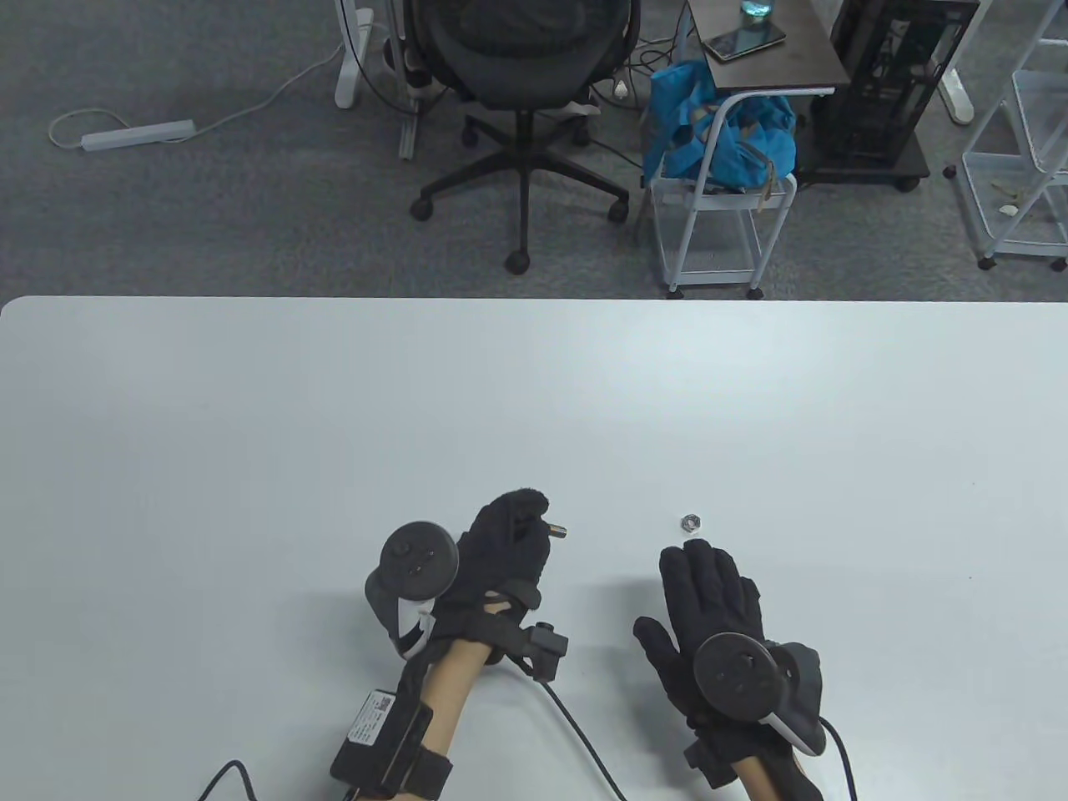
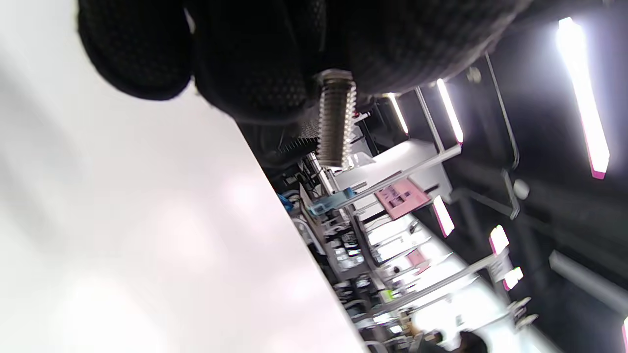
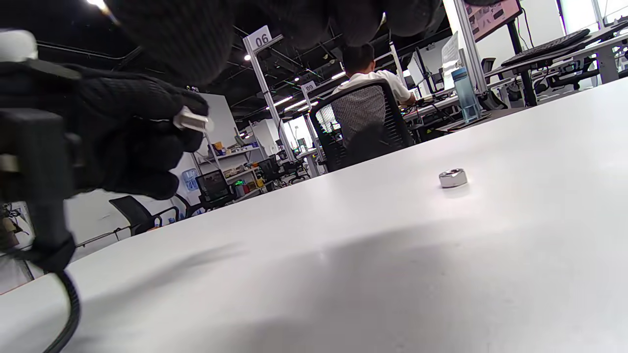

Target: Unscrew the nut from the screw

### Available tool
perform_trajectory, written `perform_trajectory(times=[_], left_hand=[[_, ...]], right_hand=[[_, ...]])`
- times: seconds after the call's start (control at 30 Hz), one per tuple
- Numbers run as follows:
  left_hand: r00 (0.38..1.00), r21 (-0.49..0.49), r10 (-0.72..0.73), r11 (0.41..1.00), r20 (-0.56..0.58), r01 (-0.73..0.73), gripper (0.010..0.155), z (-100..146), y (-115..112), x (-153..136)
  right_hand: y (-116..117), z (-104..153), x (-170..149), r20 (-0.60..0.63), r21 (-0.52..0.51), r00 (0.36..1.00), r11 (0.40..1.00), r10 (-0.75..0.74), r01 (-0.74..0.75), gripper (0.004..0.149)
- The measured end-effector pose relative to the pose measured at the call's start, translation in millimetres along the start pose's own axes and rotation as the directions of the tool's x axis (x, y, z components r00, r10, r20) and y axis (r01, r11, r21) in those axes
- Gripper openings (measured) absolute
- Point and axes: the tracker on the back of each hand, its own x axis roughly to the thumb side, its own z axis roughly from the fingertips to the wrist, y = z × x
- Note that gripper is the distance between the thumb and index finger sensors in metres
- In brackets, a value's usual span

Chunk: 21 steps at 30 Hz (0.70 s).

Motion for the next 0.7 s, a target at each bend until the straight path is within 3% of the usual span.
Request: perform_trajectory(times=[0.07,0.13,0.23,0.43,0.7], left_hand=[[0.979,-0.026,-0.203,0.979,0.014,0.203,0.047,-17,-5,9],[0.917,-0.057,-0.398,0.915,0.020,0.398,0.046,-34,-17,14],[0.849,-0.117,-0.529,0.842,0.012,0.526,0.043,-50,-35,12],[0.784,-0.233,-0.619,0.770,-0.047,0.594,0.041,-69,-62,-2],[0.706,-0.301,-0.699,0.702,-0.116,0.646,0.040,-72,-70,-14]], right_hand=[[0,1,-1,-0.012,0.026,1.000,1.000,-0.002,0.002,0.080],[0,1,-2,-0.015,0.024,1.000,1.000,-0.004,0.004,0.079],[-1,1,-4,-0.022,0.035,1.000,0.999,-0.014,0.015,0.079],[0,-1,-7,-0.032,0.048,0.999,0.998,-0.031,0.032,0.078],[-1,-2,-8,-0.040,0.061,0.998,0.997,-0.047,0.049,0.078]])
